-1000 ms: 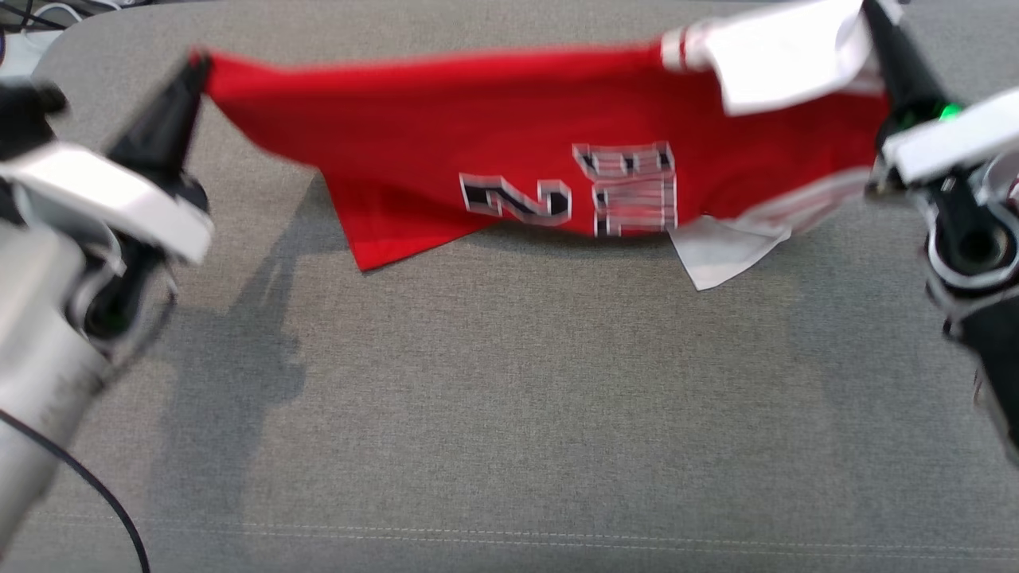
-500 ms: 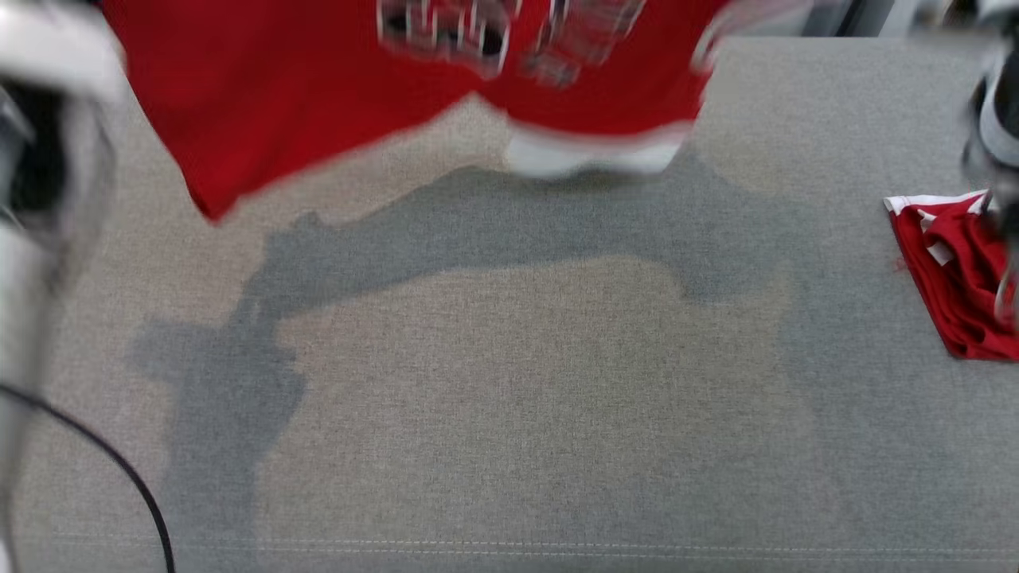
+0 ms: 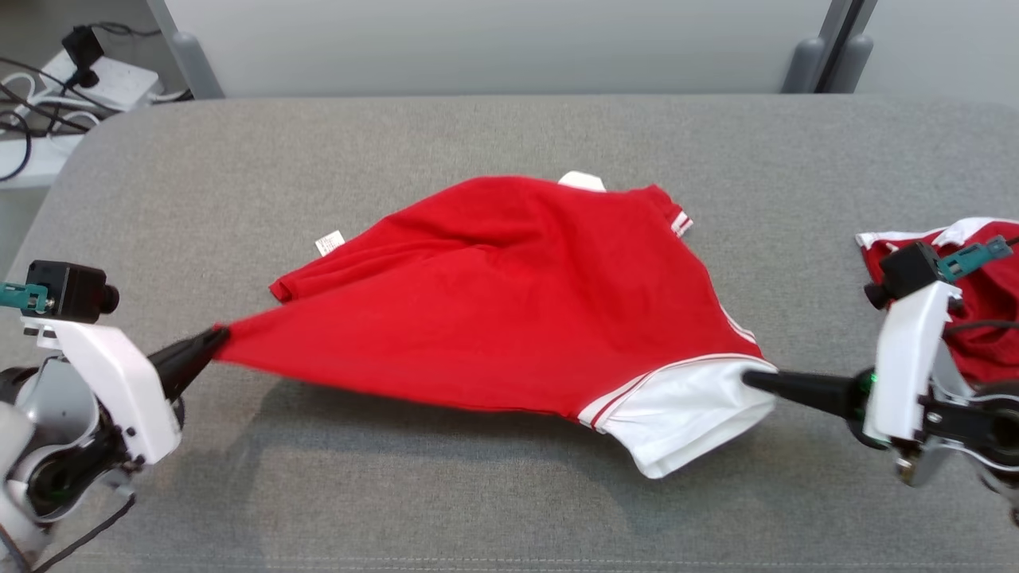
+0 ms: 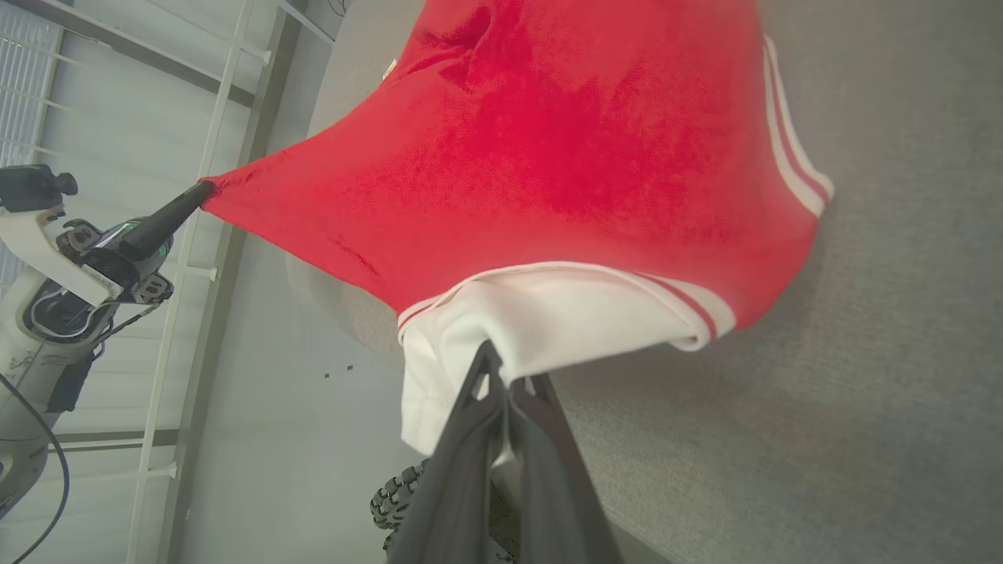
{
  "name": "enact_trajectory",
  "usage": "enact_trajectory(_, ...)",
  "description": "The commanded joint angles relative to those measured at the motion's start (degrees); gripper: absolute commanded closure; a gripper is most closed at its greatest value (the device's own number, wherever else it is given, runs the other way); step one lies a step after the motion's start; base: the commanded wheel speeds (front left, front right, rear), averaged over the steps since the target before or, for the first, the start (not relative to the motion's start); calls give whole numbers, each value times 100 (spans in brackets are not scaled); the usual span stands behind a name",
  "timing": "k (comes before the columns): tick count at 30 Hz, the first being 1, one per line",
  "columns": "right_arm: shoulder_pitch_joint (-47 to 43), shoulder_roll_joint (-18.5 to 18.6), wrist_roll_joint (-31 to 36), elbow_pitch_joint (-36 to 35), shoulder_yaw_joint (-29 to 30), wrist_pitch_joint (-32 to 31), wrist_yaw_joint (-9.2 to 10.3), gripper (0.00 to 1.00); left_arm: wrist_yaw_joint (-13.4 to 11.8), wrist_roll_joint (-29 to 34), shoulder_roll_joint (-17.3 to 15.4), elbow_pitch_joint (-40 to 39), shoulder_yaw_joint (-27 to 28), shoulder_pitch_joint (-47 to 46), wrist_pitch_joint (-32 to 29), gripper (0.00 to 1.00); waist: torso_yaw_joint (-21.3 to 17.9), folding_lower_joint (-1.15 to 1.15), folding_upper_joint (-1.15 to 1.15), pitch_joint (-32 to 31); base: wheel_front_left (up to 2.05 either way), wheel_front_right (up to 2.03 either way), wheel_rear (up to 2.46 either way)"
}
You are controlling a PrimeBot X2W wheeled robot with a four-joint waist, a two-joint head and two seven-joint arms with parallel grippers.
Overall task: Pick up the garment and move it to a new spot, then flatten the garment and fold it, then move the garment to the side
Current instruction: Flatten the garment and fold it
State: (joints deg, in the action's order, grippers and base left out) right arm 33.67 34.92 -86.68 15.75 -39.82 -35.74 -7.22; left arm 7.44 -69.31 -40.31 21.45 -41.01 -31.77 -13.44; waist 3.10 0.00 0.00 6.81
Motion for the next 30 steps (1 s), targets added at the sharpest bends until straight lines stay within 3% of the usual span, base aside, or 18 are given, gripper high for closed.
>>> enact_trajectory(1,-134,404,-147,-388,26,-272,-26,100,4,-170,-506,-234,183,-141,-356,100,-13,0,0,-138,0,0,0)
enact_trajectory(7,-367,1170,-345,-1260,18,-927,-26,100,-138,-767,-1195,-1261,-62,99,-1781,100,-94,0,0,-288,0,0,0)
enact_trajectory(10,-515,1513,-539,-1672,96,-1051,-26,100,-420,-1245,-1542,-1912,-98,300,-2419,100,-122,0,0,-259,0,0,0)
enact_trajectory(15,-855,2103,-899,-2324,72,-1162,-26,100,-906,-1682,-2081,-2809,-137,629,-2973,100,-147,0,0,119,0,0,0)
enact_trajectory(17,-1012,2300,-969,-2463,-143,-1304,-26,100,-1041,-1750,-2184,-3026,-351,812,-3297,100,-160,0,0,395,0,0,0)
enact_trajectory(20,-1027,2462,-845,-2458,-573,-1666,-26,100,-1179,-1985,-2006,-3123,-567,904,-3684,100,-165,0,0,907,0,0,0)
enact_trajectory(23,-411,2204,-624,-2149,-640,-1863,-26,100,-1274,-2113,-1647,-2913,-584,568,-3984,100,-191,0,0,1472,0,0,0)
enact_trajectory(25,944,1373,-530,-1357,-108,-1439,-26,100,-1061,-1824,-1140,-2474,-103,-472,-3626,100,-229,0,0,2035,0,0,0)
enact_trajectory(26,1559,993,-376,-976,189,-1010,-26,100,-822,-1557,-919,-2269,216,-990,-3150,100,-240,0,0,2211,0,0,0)
enact_trajectory(27,1559,993,-376,-976,189,-1010,-26,100,-822,-1557,-919,-2269,216,-990,-3150,100,-240,0,0,2211,0,0,0)
enact_trajectory(30,3539,-121,508,451,1120,717,-26,100,-256,-379,-304,-1488,1215,-2670,-1062,100,-284,0,0,2612,0,0,0)
